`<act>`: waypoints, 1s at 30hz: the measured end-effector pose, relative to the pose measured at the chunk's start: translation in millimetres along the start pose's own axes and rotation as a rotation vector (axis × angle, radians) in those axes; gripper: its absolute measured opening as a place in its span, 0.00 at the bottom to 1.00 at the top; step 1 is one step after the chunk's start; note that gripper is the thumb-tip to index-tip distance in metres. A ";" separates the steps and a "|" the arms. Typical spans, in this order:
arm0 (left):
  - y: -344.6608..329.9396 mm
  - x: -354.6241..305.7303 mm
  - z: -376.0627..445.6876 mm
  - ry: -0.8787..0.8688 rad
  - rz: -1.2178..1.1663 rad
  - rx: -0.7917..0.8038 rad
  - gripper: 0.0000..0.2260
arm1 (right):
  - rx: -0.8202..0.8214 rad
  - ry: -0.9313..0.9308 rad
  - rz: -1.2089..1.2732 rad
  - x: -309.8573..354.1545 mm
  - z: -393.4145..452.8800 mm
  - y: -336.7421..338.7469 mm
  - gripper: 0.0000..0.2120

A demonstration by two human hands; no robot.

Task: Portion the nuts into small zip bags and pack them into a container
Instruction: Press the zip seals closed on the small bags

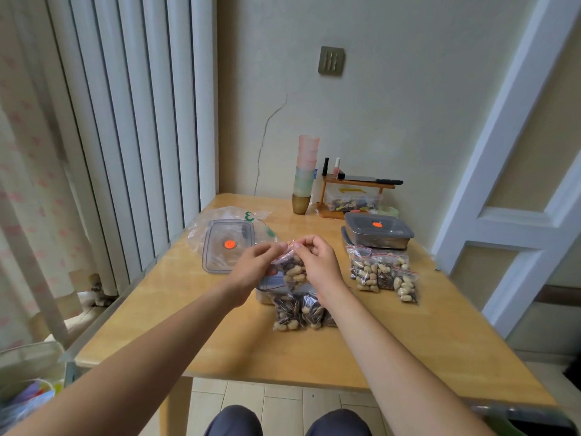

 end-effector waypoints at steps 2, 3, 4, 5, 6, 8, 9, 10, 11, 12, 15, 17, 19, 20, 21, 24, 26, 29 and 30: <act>-1.8 -1.6 -1.6 -0.044 0.013 -0.005 0.11 | 0.005 -0.024 0.010 -1.3 -0.2 0.0 0.04; -2.3 -2.6 -2.0 -0.059 -0.002 -0.030 0.10 | 0.006 -0.039 0.006 -1.8 -0.5 -0.7 0.06; -2.7 -3.4 -2.1 -0.071 -0.018 -0.050 0.09 | 0.007 -0.050 -0.007 -2.7 -0.6 -2.0 0.08; -2.8 -3.2 -1.8 -0.079 -0.025 -0.062 0.09 | 0.008 -0.056 -0.026 -4.0 -0.1 -3.2 0.11; -3.5 -3.6 -2.2 -0.081 -0.020 -0.070 0.09 | 0.010 -0.057 -0.037 -5.0 0.4 -4.5 0.12; -4.4 -4.9 -3.3 -0.090 -0.001 -0.087 0.09 | 0.012 -0.046 -0.029 -5.5 1.2 -6.3 0.12; -4.1 -4.8 -2.8 -0.095 0.001 -0.097 0.09 | 0.013 -0.041 -0.018 -4.7 1.2 -6.9 0.13; -4.1 -5.1 -2.9 -0.100 -0.001 -0.106 0.09 | 0.013 -0.034 -0.006 -4.2 1.2 -7.8 0.14; -4.3 -6.3 -3.8 -0.108 -0.007 -0.112 0.08 | 0.010 -0.018 0.002 -3.5 1.0 -8.6 0.14; -5.1 -7.3 -4.7 -0.119 -0.012 -0.117 0.08 | 0.001 0.001 0.003 -2.3 0.7 -9.5 0.12; -6.3 -8.5 -6.4 -0.152 -0.020 -0.123 0.09 | -0.046 0.037 -0.003 -1.2 0.8 -8.4 0.06; -5.4 -9.0 -6.3 -0.164 -0.031 -0.128 0.10 | -0.050 0.044 0.009 -2.3 0.6 -6.5 0.06; -4.2 -9.4 -5.6 -0.159 -0.045 -0.128 0.10 | -0.028 0.026 0.025 -4.2 0.8 -5.3 0.08; -3.8 -9.3 -5.4 -0.156 -0.051 -0.133 0.09 | -0.013 0.012 0.033 -3.8 0.2 -5.2 0.10; -3.4 -9.5 -5.5 -0.156 -0.054 -0.139 0.09 | 0.001 -0.003 0.031 -2.9 -0.6 -5.1 0.14; -2.2 -8.2 -6.3 -0.163 -0.044 -0.136 0.10 | 0.015 -0.008 0.004 -2.4 -1.5 -3.9 0.16; -0.7 -7.2 -7.1 -0.162 -0.022 -0.121 0.10 | 0.009 -0.006 0.012 -3.3 -0.8 -2.9 0.10; -1.4 -7.5 -8.0 -0.155 0.009 -0.112 0.11 | 0.005 0.008 0.008 -1.8 -2.1 -3.2 0.10; -2.4 -7.6 -7.8 -0.153 0.013 -0.114 0.12 | 0.004 0.019 0.001 -0.6 -2.6 -3.5 0.11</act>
Point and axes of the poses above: each hand's wrist, its own z-axis towards the middle knuckle, its own y-axis out of the back of the hand, x = y × z, the point moved 2 cm from there along z, towards the middle knuckle, and after that the axes turned 7 degrees about y, right-handed, at the moved point
